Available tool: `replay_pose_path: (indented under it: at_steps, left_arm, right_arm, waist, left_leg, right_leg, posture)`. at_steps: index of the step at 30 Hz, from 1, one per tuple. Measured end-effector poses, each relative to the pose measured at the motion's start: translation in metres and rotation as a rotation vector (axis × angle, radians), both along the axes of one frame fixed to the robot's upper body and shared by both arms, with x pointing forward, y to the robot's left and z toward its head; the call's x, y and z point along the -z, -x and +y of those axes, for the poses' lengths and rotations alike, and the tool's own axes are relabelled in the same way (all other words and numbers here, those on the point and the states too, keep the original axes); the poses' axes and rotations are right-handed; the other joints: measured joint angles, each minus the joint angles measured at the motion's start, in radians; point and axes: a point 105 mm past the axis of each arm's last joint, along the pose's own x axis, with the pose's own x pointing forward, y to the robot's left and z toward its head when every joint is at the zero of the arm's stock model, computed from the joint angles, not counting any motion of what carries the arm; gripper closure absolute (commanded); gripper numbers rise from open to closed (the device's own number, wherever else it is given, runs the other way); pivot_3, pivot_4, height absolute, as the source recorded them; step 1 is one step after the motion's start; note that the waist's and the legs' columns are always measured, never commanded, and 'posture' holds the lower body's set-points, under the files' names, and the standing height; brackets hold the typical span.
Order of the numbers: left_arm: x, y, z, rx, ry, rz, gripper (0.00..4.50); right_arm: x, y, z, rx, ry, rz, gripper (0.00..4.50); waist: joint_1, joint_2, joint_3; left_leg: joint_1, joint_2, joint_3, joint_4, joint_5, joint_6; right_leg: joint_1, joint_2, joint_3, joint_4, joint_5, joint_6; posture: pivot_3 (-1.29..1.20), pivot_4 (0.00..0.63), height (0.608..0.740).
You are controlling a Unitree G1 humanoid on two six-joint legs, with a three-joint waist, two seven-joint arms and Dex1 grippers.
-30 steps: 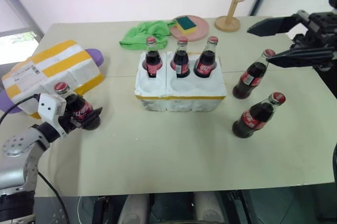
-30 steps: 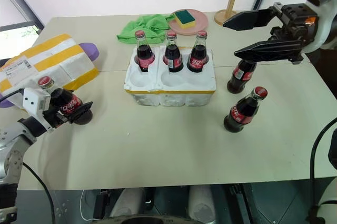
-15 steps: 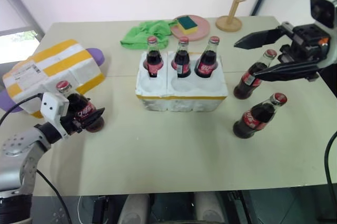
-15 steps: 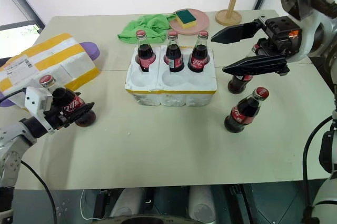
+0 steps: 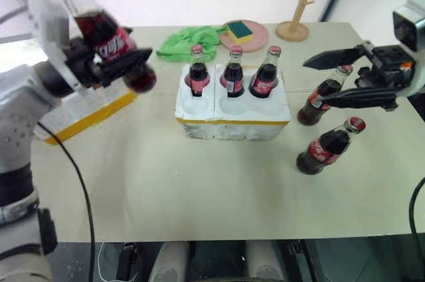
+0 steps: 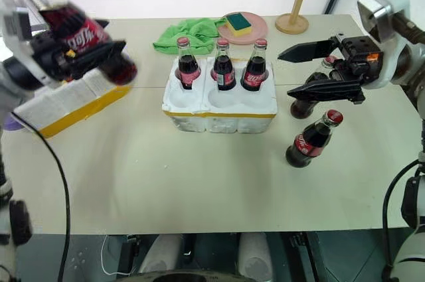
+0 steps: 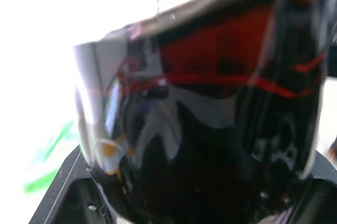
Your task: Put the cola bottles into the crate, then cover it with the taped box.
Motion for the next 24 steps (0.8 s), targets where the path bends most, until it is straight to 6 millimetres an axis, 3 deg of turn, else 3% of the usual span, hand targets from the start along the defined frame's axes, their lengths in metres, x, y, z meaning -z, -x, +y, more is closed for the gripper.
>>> replay_pose_path:
  at_steps: [2, 8, 14, 20, 24]
  left_arm:
    - [0.004, -0.009, -0.015, 0.045, -0.005, 0.028, 1.63]
    - [0.041, -0.032, -0.041, 0.113, -0.044, 0.157, 1.63]
    - [0.057, -0.049, -0.060, 0.159, -0.065, 0.184, 1.63]
    - [0.070, -0.052, -0.079, 0.206, -0.163, 0.161, 1.63]
    - [0.077, -0.050, -0.081, 0.227, -0.224, 0.140, 1.63]
  right_arm:
    - [0.002, -0.001, -0.003, 0.020, 0.003, -0.019, 0.00]
    - [0.011, -0.009, -0.006, 0.079, 0.007, -0.071, 0.00]
    - [0.009, -0.007, -0.011, 0.108, -0.019, -0.084, 0.00]
    - [0.014, -0.006, -0.013, 0.130, -0.021, -0.086, 0.00]
    - [0.012, -0.007, -0.014, 0.151, -0.032, -0.098, 0.00]
  waist:
    - [-0.001, 0.000, 0.000]
    - [-0.003, 0.000, 0.000]
    - [0.004, -0.001, 0.000]
    - [0.000, -0.001, 0.000]
    - [-0.002, 0.000, 0.000]
  left_leg:
    - [0.000, 0.000, 0.000, 0.000, 0.000, 0.000]
    - [0.000, 0.000, 0.000, -0.001, 0.000, 0.000]
    - [-0.001, 0.000, 0.000, 0.000, 0.000, 0.000]
    - [-0.002, 0.000, 0.000, 0.000, 0.000, 0.000]
    - [-0.002, 0.000, 0.000, 0.000, 0.000, 0.000]
  right_leg:
    - [0.000, 0.000, 0.000, 0.000, 0.000, 0.000]
    - [-0.001, 0.001, 0.001, 0.000, 0.000, 0.000]
    - [-0.001, 0.001, 0.001, 0.000, 0.000, 0.000]
    - [-0.001, 0.000, 0.001, -0.001, 0.001, 0.001]
    - [-0.002, 0.001, 0.001, 0.000, 0.001, 0.001]
  posture:
    - [0.00, 0.150, 0.740]
    - [0.00, 0.150, 0.740]
    - [0.00, 0.150, 0.740]
    - [0.00, 0.150, 0.740]
    - [0.00, 0.150, 0.740]
